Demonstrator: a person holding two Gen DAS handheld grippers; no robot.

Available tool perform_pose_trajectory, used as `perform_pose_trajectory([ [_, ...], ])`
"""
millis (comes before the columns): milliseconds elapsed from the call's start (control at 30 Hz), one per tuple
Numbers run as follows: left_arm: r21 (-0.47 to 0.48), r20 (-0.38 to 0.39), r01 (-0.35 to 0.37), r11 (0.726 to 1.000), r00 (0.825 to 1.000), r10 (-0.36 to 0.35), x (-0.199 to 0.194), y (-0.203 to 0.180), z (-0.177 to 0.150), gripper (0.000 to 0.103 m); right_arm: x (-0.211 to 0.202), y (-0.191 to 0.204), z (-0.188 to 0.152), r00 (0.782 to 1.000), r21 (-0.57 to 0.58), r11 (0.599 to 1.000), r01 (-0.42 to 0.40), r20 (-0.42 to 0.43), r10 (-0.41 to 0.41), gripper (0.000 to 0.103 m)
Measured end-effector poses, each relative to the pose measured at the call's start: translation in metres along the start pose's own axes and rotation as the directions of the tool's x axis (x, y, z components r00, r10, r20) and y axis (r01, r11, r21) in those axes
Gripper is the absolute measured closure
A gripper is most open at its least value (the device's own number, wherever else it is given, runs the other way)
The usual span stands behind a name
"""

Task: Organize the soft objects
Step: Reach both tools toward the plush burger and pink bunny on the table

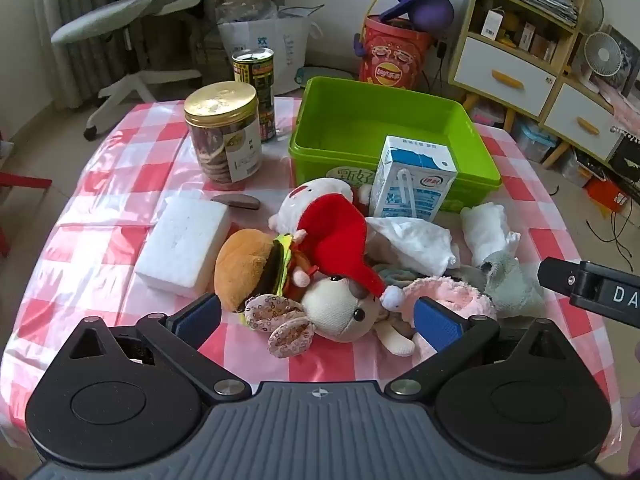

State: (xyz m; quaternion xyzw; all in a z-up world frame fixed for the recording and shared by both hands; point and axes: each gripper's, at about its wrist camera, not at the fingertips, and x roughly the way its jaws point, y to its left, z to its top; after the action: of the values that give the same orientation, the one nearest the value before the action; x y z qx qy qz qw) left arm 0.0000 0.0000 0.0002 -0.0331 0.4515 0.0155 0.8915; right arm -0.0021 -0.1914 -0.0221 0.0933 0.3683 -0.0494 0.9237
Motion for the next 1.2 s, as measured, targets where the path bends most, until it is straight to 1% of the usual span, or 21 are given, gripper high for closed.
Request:
perform_pose_trajectory([
  [67,-0.001,0.0,0.004,1.0,1.0,-0.004,0.0,0.001,0.0,0.005,0.002,0.001,-0.001,1.0,-0.009,1.0,0.002,-0.004,-0.002,0.013],
  [100,0.005,-0.005,-0.006,1.0,1.0,0.006,0.001,0.0,0.003,0.005,0.003,0.001,-0.001,1.0,-0.013,1.0,0.005,-0.008,-0.005,0.013],
  [133,0.005,-0.022,0.002,1.0,1.0,-0.002,0.005,0.003,0.009,0.005,0.004,0.002,-0.002,1.0,-0.017,1.0,0.008,-0.011,-0.008,0.013],
  [267,0.015,-0.002,-0.006,1.0,1.0,0.006,0.004,0.001,0.005,0.005,0.008,0.002,-0.003,1.0,-0.029,0.999,0.014,-0.015,-0.014,0.013],
  [333,0.019,0.008,-0.007,1.0,1.0,0.007,0.002,-0.004,0.0,0.005,0.001,0.0,-0.002,1.0,-0.018,1.0,0.015,-0.001,-0.015,0.013],
  [500,0.027,0.007,-0.005,1.0,1.0,0.005,0.002,-0.004,-0.002,0.005,-0.001,0.002,0.002,1.0,-0.034,0.999,0.027,-0.01,-0.027,0.013],
  [533,0.028,0.004,-0.006,1.0,1.0,0.006,0.002,-0.004,-0.002,0.005,0.004,0.003,-0.002,1.0,-0.03,0.999,0.028,-0.008,-0.028,0.013],
  [800,0.018,0.0,-0.009,1.0,1.0,0.009,0.005,0.0,-0.001,0.005,0.009,0.0,-0.003,0.999,-0.028,0.999,0.039,-0.019,-0.04,0.013],
  [967,0.007,0.003,0.002,1.0,1.0,-0.002,0.005,-0.001,0.0,0.005,0.007,0.0,-0.002,0.999,-0.025,0.999,0.033,-0.017,-0.034,0.013],
  [1200,0.0,0.002,-0.01,1.0,1.0,0.01,0.009,0.0,0.001,0.005,0.012,-0.003,-0.001,0.999,-0.009,0.999,0.03,-0.026,-0.031,0.013],
])
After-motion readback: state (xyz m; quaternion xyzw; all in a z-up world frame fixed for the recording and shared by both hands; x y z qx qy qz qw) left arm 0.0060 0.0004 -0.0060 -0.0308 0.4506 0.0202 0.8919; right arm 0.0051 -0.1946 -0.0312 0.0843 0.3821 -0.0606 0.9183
